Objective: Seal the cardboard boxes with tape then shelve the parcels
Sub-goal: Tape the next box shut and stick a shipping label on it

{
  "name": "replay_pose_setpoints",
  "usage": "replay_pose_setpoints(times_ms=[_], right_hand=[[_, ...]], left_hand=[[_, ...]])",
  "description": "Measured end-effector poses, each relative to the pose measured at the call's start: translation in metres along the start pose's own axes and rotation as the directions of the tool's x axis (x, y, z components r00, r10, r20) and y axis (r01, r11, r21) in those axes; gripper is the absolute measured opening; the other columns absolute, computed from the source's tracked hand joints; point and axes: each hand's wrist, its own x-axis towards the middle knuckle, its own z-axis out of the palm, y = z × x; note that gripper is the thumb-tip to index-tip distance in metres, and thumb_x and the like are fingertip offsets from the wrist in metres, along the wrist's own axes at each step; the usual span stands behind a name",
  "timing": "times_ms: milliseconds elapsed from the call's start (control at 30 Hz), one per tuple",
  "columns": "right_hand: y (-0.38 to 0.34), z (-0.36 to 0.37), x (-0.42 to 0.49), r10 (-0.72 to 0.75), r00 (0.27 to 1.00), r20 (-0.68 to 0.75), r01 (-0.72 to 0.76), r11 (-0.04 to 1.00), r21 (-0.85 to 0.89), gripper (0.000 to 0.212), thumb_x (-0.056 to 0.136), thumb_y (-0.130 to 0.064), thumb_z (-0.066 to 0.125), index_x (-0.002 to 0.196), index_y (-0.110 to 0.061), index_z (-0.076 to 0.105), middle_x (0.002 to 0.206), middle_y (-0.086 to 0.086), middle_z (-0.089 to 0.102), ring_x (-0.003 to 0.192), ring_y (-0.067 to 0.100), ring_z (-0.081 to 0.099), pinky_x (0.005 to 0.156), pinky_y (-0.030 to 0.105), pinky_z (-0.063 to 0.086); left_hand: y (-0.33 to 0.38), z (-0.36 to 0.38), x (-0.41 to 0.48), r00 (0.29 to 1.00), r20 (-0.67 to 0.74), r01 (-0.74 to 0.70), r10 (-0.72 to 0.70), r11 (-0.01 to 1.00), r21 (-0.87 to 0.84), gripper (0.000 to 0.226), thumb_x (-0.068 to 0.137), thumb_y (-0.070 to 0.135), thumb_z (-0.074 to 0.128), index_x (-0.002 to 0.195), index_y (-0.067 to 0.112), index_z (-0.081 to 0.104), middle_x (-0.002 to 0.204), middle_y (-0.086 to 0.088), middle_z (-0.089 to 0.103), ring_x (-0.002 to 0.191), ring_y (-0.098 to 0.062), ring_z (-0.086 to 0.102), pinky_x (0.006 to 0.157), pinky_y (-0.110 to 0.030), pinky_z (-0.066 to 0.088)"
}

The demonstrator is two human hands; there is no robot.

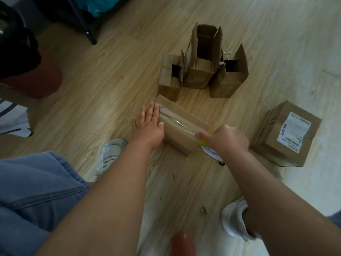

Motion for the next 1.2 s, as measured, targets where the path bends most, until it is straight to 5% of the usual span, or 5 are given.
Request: replay_pose_setpoints(times_ms=[300,567,767,1000,1200], right_hand=[[0.005,0.016,0.005,0.023,0.999,0.038,-0.021,0.999,-0.041,0.079,0.081,-0.087,0.040,0.075,-0.011,0.061,0.067,0.001,0.058,0.058,0.017,0.056,0.050,0.025,0.034],[0.000,0.017,0.009,0.108,0.975,0.194,-0.102,0.994,-0.043,0.080,0.080,-0.086,0.035,0.085,-0.009,0.058,0.074,0.005,0.061,0.062,0.020,0.059,0.050,0.028,0.039],[-0.003,0.018,0.007,0.111,0.975,0.195,-0.103,0.993,-0.050,0.078,0.081,-0.085,0.034,0.077,-0.009,0.055,0.068,0.005,0.059,0.056,0.020,0.055,0.050,0.028,0.038],[-0.015,0.013,0.001,0.162,0.960,0.230,-0.164,0.986,-0.009,0.073,0.085,-0.081,0.037,0.073,-0.010,0.046,0.070,0.007,0.056,0.059,0.022,0.054,0.054,0.029,0.040],[-0.014,0.010,-0.001,0.176,0.953,0.245,-0.187,0.982,0.023,0.070,0.087,-0.079,0.040,0.071,-0.011,0.038,0.070,0.007,0.049,0.060,0.023,0.049,0.062,0.032,0.043]], left_hand=[[0.001,0.002,0.000,1.000,-0.017,-0.004,0.005,1.000,0.021,0.059,0.106,0.035,0.015,0.153,0.028,-0.021,0.157,0.015,-0.032,0.144,-0.013,-0.032,0.119,-0.050,-0.015],[0.009,0.014,-0.008,0.976,-0.186,-0.065,0.111,0.970,0.236,0.058,0.105,0.033,0.009,0.154,0.015,-0.017,0.162,-0.001,-0.024,0.148,-0.014,-0.024,0.121,-0.043,-0.014],[0.016,0.031,-0.016,0.985,-0.107,-0.121,0.135,0.984,0.134,0.060,0.106,0.040,0.010,0.155,0.019,-0.016,0.161,0.002,-0.025,0.146,-0.012,-0.027,0.120,-0.039,-0.018],[0.026,0.005,-0.006,0.993,0.064,-0.114,0.102,0.963,0.244,0.063,0.106,0.040,0.015,0.154,0.017,-0.017,0.160,0.002,-0.028,0.147,-0.014,-0.026,0.121,-0.043,-0.013],[0.042,0.012,-0.021,0.971,0.006,-0.223,0.237,0.902,0.369,0.060,0.108,0.032,0.017,0.154,0.015,-0.016,0.161,-0.001,-0.026,0.148,-0.015,-0.023,0.122,-0.039,-0.012]])
